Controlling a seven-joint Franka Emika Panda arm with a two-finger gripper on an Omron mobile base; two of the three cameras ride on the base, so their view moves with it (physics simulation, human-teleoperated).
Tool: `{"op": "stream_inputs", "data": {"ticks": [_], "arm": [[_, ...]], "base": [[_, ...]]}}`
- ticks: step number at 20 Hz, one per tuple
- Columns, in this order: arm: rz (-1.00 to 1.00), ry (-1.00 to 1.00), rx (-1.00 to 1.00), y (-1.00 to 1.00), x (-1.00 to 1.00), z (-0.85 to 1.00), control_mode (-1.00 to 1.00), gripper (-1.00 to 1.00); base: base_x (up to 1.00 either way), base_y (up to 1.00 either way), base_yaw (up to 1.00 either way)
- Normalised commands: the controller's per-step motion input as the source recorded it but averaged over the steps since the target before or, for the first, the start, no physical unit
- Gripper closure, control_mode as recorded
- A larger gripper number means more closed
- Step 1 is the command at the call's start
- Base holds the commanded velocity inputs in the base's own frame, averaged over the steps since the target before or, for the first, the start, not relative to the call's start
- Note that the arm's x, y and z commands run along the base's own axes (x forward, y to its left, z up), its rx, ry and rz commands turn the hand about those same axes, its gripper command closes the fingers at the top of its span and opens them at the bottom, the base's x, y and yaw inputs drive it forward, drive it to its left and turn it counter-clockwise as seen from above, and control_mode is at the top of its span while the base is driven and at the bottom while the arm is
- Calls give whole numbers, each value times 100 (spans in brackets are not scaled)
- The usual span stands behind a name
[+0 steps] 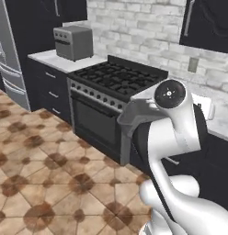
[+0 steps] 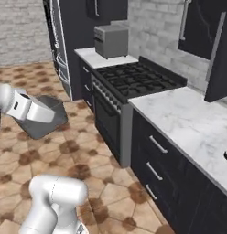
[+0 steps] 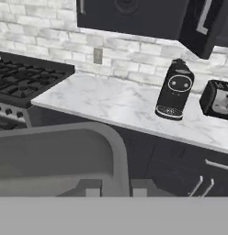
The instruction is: Retrieve the tupperware and aluminum foil from the cabinet and place them on the dining counter near the plate with tomato and fish to prepare for storing leftovers.
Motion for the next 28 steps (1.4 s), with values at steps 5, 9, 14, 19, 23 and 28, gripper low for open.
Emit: {"op": "stream_inputs", "data": {"ticks": [5,9,14,19,23,28], "arm": [[0,0,0,0,0,0,100,100],[0,0,0,0,0,0,100,100],[0,0,0,0,0,0,100,100],[0,0,0,0,0,0,100,100],[0,0,0,0,0,0,100,100],[0,0,0,0,0,0,100,100]], "base": [[98,74,46],[100,71,33],[100,72,30],[100,70,31],[100,62,37],[100,51,45]]}}
